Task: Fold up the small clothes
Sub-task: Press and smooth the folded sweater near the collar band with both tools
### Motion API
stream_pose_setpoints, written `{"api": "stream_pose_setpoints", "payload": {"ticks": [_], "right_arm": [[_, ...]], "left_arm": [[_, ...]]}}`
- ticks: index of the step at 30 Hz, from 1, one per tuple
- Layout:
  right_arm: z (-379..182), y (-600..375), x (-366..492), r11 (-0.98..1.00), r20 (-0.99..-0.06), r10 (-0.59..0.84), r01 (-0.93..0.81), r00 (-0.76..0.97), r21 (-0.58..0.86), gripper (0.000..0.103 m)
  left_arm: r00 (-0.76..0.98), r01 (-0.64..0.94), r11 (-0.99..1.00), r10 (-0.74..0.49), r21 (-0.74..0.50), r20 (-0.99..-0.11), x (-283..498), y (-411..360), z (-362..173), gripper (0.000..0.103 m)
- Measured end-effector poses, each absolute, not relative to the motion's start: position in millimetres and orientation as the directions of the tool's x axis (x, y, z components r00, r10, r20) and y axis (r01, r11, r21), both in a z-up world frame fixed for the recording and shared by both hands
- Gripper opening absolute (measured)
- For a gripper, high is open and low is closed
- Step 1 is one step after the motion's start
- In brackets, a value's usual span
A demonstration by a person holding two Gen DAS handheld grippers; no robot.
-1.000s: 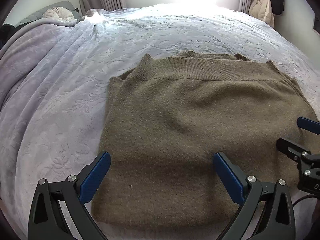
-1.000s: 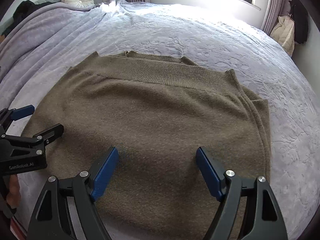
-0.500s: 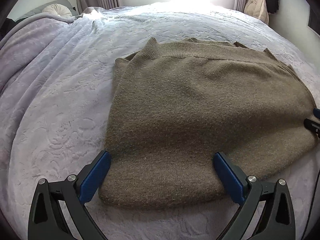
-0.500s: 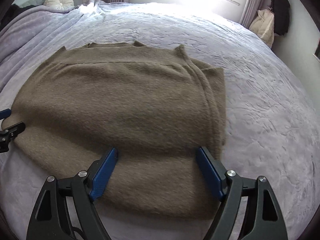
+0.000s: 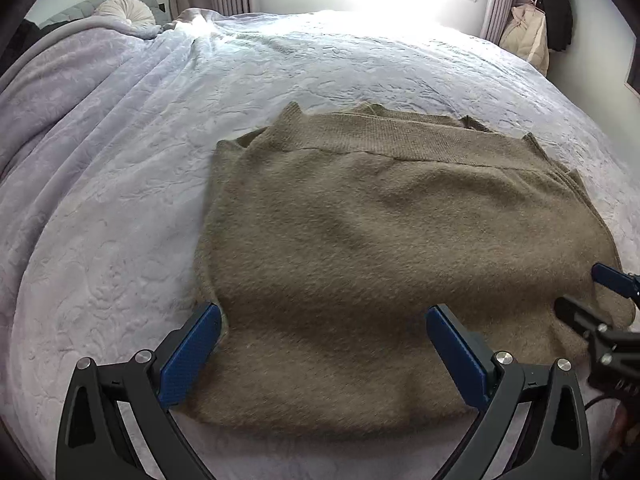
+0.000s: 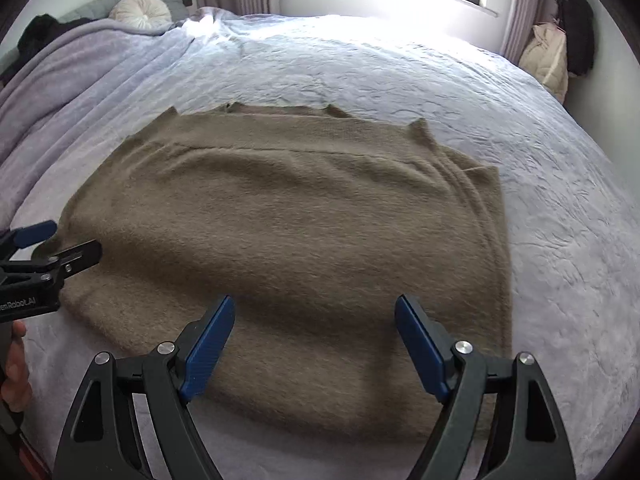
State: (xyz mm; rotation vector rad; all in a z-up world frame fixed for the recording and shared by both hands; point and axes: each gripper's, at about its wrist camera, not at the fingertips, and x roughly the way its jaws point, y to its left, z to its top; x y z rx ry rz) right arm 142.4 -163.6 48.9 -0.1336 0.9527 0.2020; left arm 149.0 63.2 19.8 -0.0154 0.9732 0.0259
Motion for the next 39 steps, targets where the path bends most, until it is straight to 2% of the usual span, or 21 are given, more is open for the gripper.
{"api": "stream_pose_setpoints", "payload": {"ticks": [3, 6, 10, 14, 16, 18, 23, 28, 30, 32, 39], "right_arm": [[37, -146, 145, 0.961, -0.825, 0.092, -0.268, 0.558, -0.074, 0.086], [33, -155, 143, 0.959, -0.822, 0.099, -0.275, 0.56, -0.072, 0.087], [34, -190, 140, 0.973, -0.826, 0.088, -0.227, 0.557, -0.05, 0.087], [44, -233, 134, 0.987, -0.829, 0.087, -0.16, 0.553, -0.003, 0.087], [58, -246, 135, 0.987, -0.811, 0.141, -0.142, 0.568, 0.072, 0.087], [67, -245, 143, 0.989, -0.796, 0.132, -0.129, 0.591, 0.068, 0.087], [79, -200, 187, 0.982, -0.779, 0.126, -0.189, 0.614, 0.011, 0.087], [54, -159, 240, 0.985, -0.83, 0.079, -0.171, 0.552, -0.021, 0.087], [41, -151, 254, 0.986, -0.845, 0.056, -0.162, 0.532, -0.036, 0.087], [38, -154, 256, 0.987, -0.835, 0.037, -0.149, 0.548, -0.054, 0.088], [41, -214, 255, 0.999, -0.845, 0.036, -0.05, 0.534, 0.011, 0.088]], "left_arm": [[0.576, -0.025, 0.999, 0.041, 0.033, -0.816, 148, 52, 20, 0.103], [0.574, -0.026, 0.986, 0.149, 0.165, -0.805, 147, 50, 5, 0.103], [0.551, -0.029, 0.999, 0.036, 0.024, -0.834, 143, 84, -4, 0.103], [0.552, -0.055, 0.998, 0.041, 0.012, -0.833, 138, 92, 11, 0.103], [0.572, -0.058, 0.996, -0.017, -0.062, -0.82, 144, 93, 25, 0.103], [0.593, -0.068, 0.993, -0.035, -0.093, -0.805, 156, 89, 36, 0.103], [0.592, -0.07, 0.996, -0.008, -0.061, -0.806, 208, 68, 45, 0.103], [0.527, -0.091, 0.995, 0.025, -0.027, -0.85, 257, 51, 23, 0.103], [0.503, -0.077, 0.997, 0.063, 0.028, -0.862, 266, 42, 10, 0.103], [0.498, -0.058, 0.997, 0.074, 0.052, -0.864, 269, 41, 3, 0.103], [0.489, -0.081, 0.997, 0.027, -0.015, -0.872, 274, 83, 5, 0.103]]}}
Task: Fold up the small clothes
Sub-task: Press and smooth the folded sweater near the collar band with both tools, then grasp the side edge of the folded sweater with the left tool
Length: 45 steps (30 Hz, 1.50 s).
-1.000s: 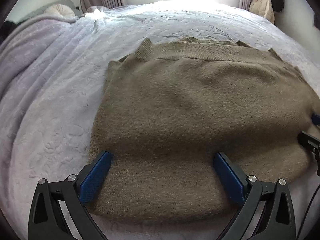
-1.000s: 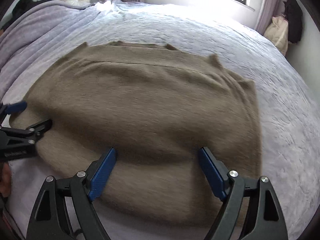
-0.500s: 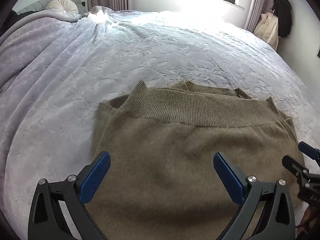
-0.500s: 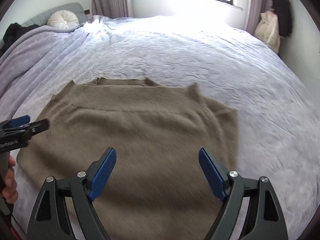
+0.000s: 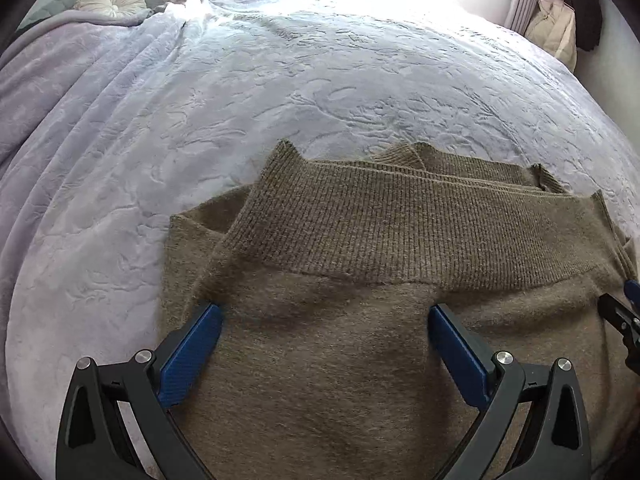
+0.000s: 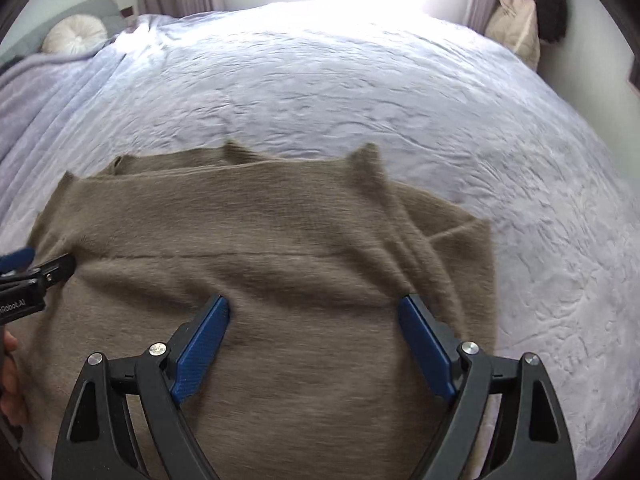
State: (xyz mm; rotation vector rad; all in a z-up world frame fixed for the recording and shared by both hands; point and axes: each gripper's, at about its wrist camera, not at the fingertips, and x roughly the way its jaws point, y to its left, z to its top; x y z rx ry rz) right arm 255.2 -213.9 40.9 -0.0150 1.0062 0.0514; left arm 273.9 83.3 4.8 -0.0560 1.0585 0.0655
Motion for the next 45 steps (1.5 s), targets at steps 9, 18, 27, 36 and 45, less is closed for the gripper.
{"api": "stream_pose_setpoints", "payload": {"ticks": [9, 18, 27, 36, 45], "right_arm": [[52, -165, 278, 0.994, -0.837, 0.062, -0.106, 0.543, 0.005, 0.09], [35, -183, 292, 0.997, -0.844, 0.049, -0.072, 0.534, 0.012, 0.093], [37, -213, 293, 0.999, -0.848, 0.036, -0.04, 0.529, 0.017, 0.093], [50, -176, 271, 0.996, -0.845, 0.031, -0.087, 0.534, -0.018, 0.094], [41, -184, 195, 0.981, -0.834, 0.005, -0.163, 0.552, -0.103, 0.094]], "left_arm": [[0.52, -0.048, 0.996, 0.089, 0.075, -0.85, 296, 42, 14, 0.103], [0.525, -0.045, 0.998, 0.058, 0.041, -0.849, 299, 52, -2, 0.103], [0.521, -0.049, 0.998, 0.05, 0.029, -0.852, 298, 53, 1, 0.103], [0.527, -0.078, 0.994, 0.111, 0.082, -0.843, 279, 63, 8, 0.103], [0.561, -0.033, 0.999, 0.024, 0.006, -0.827, 201, 95, 9, 0.103]]}}
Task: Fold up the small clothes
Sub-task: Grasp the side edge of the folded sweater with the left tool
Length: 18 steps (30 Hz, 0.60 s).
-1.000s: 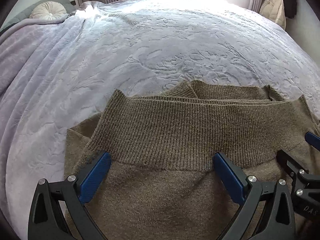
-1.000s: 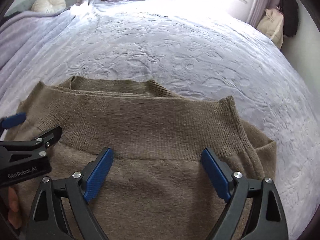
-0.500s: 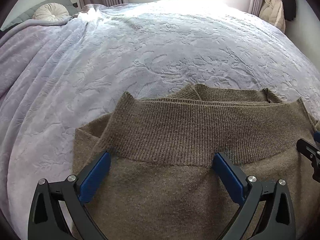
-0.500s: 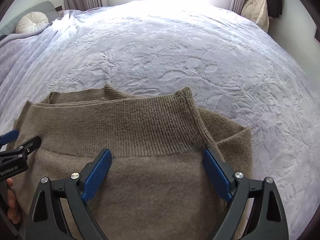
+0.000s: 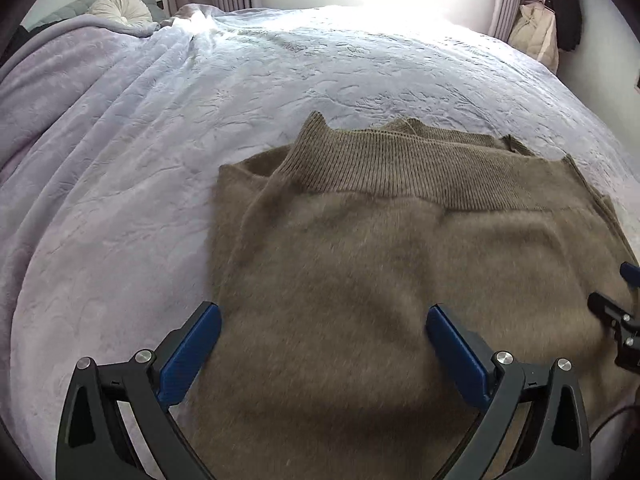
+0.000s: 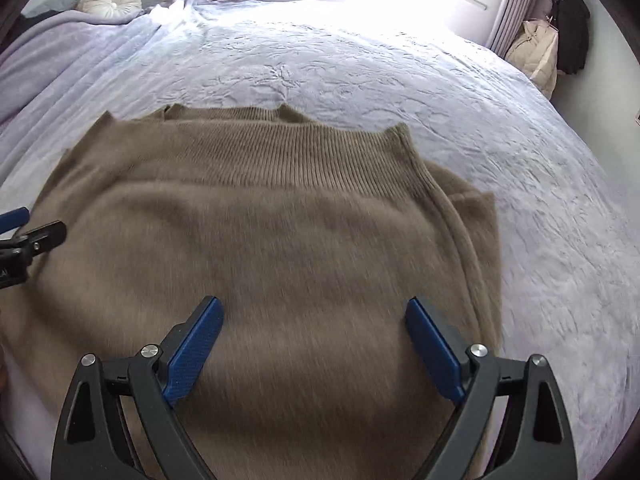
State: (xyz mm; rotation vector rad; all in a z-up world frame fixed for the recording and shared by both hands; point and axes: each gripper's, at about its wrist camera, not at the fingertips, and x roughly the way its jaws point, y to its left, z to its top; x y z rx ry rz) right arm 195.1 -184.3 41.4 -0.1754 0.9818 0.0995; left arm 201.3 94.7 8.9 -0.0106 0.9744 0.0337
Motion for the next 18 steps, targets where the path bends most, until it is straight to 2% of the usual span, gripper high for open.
{"api": "stream_pose_setpoints", "payload": {"ticks": [2, 8, 13, 18], "right_arm": [[43, -191, 178, 0.979, -0.825, 0.006, -0.172, 0.566, -0.111, 0.095], [37, -193, 147, 0.961, -0.825, -0.026, -0.213, 0.565, -0.176, 0.095], [49, -191, 141, 0.975, -0.824, 0.014, -0.189, 0.566, -0.113, 0.095], [55, -185, 142, 0.976, -0.815, 0.034, -0.194, 0.579, -0.097, 0.095]], "left_arm": [[0.569, -0.018, 1.0, 0.013, 0.003, -0.822, 181, 106, 8, 0.103], [0.529, -0.093, 0.988, -0.053, -0.119, -0.847, 155, 161, 0, 0.103], [0.518, -0.099, 0.965, -0.157, -0.242, -0.841, 177, 173, 1, 0.103], [0.474, -0.07, 0.956, -0.22, -0.285, -0.852, 213, 169, -7, 0.103]]}}
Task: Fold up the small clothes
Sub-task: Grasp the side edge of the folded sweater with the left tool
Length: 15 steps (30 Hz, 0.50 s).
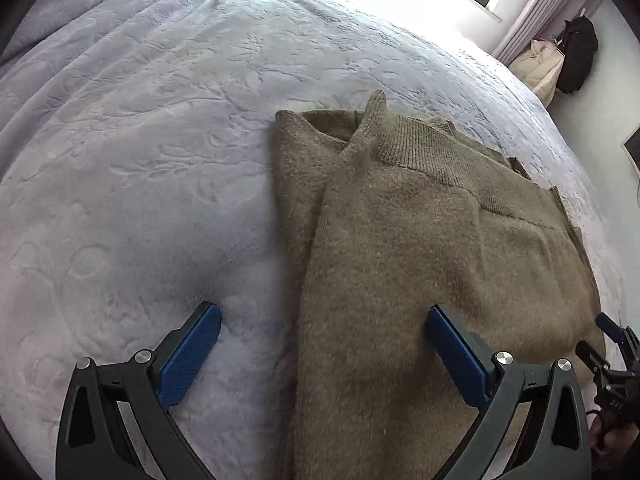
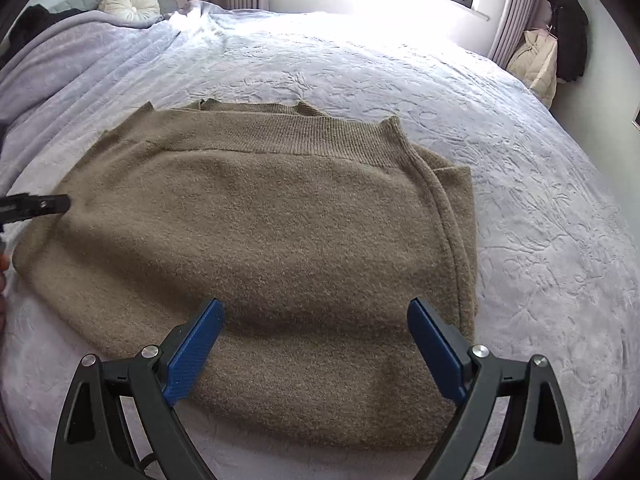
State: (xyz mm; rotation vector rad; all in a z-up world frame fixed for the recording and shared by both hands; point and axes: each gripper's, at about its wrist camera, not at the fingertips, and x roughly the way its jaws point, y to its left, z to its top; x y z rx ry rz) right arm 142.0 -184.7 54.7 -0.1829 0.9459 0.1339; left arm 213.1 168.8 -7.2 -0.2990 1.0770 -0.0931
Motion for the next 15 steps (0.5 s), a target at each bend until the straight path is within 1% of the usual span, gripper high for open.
{"api": "stream_pose_setpoints", "payload": {"ticks": [4, 6, 9, 10, 12, 13, 14, 15], "right_arm": [[56, -184, 150, 0.978, -0.817, 0.036, -0.19, 0.576, -0.091, 0.095], [57, -180, 160, 0.98, -0.82, 0.048, -0.185, 0.57, -0.071, 0.095], [53, -161, 175, 0.974, -0.83, 0.073, -0.219, 0.553, -0.06, 0.095], [51, -151, 181, 0.969, -0.835, 0.08, -0.237, 0.544, -0.062, 0.095], [44, -132, 196, 0.96, -0.841, 0.092, -0.272, 0.532, -0.067, 0.095], [39, -124, 207, 0.959, -0.845, 0.076, -0.271, 0.53, -0.083, 0.095], [33, -120, 218, 0.959, -0.851, 0.064, -0.267, 0.522, -0.092, 0.096], [28, -119, 229, 0.961, -0.856, 0.062, -0.261, 0.513, -0.087, 0.103]], "left_arm": [[0.45, -0.034, 0.938, -0.295, -0.346, -0.843, 232, 164, -11, 0.103], [0.439, -0.004, 0.941, -0.303, -0.339, -0.846, 234, 153, -11, 0.103], [0.431, 0.051, 0.965, -0.253, -0.257, -0.866, 236, 133, -14, 0.103], [0.437, 0.06, 0.966, -0.251, -0.25, -0.864, 235, 132, -16, 0.103], [0.432, 0.058, 0.959, -0.276, -0.279, -0.859, 236, 136, -18, 0.103], [0.425, 0.057, 0.954, -0.291, -0.296, -0.857, 236, 139, -19, 0.103], [0.424, 0.059, 0.953, -0.295, -0.299, -0.857, 236, 140, -19, 0.103], [0.421, 0.063, 0.954, -0.292, -0.294, -0.859, 236, 139, -19, 0.103]]}}
